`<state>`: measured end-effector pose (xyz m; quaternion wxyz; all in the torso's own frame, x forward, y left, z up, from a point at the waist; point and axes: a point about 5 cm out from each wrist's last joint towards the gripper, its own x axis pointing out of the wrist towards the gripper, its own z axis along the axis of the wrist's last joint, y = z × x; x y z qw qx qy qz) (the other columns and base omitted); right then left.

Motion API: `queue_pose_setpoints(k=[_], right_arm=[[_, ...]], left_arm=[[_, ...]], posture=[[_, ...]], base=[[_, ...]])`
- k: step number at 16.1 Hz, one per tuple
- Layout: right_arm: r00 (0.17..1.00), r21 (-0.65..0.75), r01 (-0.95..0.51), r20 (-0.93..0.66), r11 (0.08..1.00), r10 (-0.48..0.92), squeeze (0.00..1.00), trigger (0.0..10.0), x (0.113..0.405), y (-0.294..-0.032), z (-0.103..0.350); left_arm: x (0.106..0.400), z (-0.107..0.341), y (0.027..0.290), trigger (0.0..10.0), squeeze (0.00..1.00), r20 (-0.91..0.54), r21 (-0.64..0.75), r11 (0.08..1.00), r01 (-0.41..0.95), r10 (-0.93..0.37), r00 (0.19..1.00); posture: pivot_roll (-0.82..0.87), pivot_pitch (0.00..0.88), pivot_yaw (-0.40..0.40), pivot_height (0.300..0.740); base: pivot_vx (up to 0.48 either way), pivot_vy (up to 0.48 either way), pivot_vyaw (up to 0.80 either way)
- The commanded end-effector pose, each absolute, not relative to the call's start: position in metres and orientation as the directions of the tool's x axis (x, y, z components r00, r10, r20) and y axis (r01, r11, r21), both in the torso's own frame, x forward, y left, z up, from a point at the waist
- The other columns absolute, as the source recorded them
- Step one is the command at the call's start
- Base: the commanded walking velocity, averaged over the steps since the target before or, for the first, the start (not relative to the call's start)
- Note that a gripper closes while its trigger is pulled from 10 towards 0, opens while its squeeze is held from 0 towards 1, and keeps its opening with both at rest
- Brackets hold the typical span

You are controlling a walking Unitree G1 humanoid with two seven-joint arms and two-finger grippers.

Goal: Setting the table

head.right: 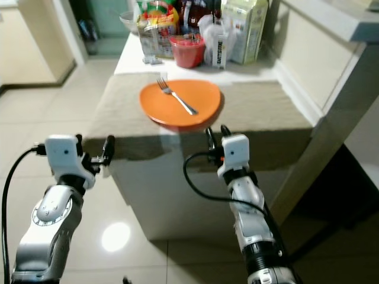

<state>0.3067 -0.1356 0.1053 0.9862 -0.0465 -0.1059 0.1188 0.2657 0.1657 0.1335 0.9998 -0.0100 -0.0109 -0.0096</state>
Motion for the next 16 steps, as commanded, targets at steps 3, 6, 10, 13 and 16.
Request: queue_pose_setpoints(k=[3, 6, 10, 13, 16], right_arm=[[0.957, -0.122, -0.212, 0.178, 0.970, 0.231, 0.00, 10.0, 0.3057, -0.1436, 0.1021], [0.956, -0.122, -0.216, 0.175, 0.969, 0.235, 0.00, 10.0, 0.3053, -0.1434, 0.1017], [0.956, -0.123, -0.219, 0.171, 0.968, 0.238, 0.00, 10.0, 0.3056, -0.1427, 0.1007], [0.955, -0.126, -0.224, 0.168, 0.966, 0.244, 0.00, 10.0, 0.3059, -0.1426, 0.1006], [0.955, -0.128, -0.227, 0.167, 0.965, 0.247, 0.00, 10.0, 0.3062, -0.1431, 0.1005]], left_arm=[[0.2672, 0.1363, 0.1593, 10.0, 0.00, 0.031, -0.021, 0.999, 0.039, -0.038, 0.999], [0.2677, 0.1366, 0.1590, 10.0, 0.00, 0.033, -0.022, 0.999, 0.038, -0.037, 0.999], [0.2688, 0.1366, 0.1594, 10.0, 0.00, 0.033, -0.028, 0.999, 0.033, -0.032, 0.999], [0.2700, 0.1372, 0.1599, 10.0, 0.00, 0.036, -0.035, 0.999, 0.032, -0.031, 0.999], [0.2704, 0.1371, 0.1597, 10.0, 0.00, 0.034, -0.032, 0.999, 0.030, -0.029, 0.999]], posture=[[-0.12, 0.000, 0.072, 0.740], [-0.12, 0.000, 0.072, 0.740], [-0.12, 0.000, 0.070, 0.740], [-0.12, 0.000, 0.069, 0.740], [-0.12, 0.000, 0.068, 0.740]], base=[[0.000, -0.459, 0.00], [0.000, -0.447, 0.00], [0.000, -0.219, 0.00], [0.000, 0.000, 0.00], [0.000, 0.000, 0.00]])
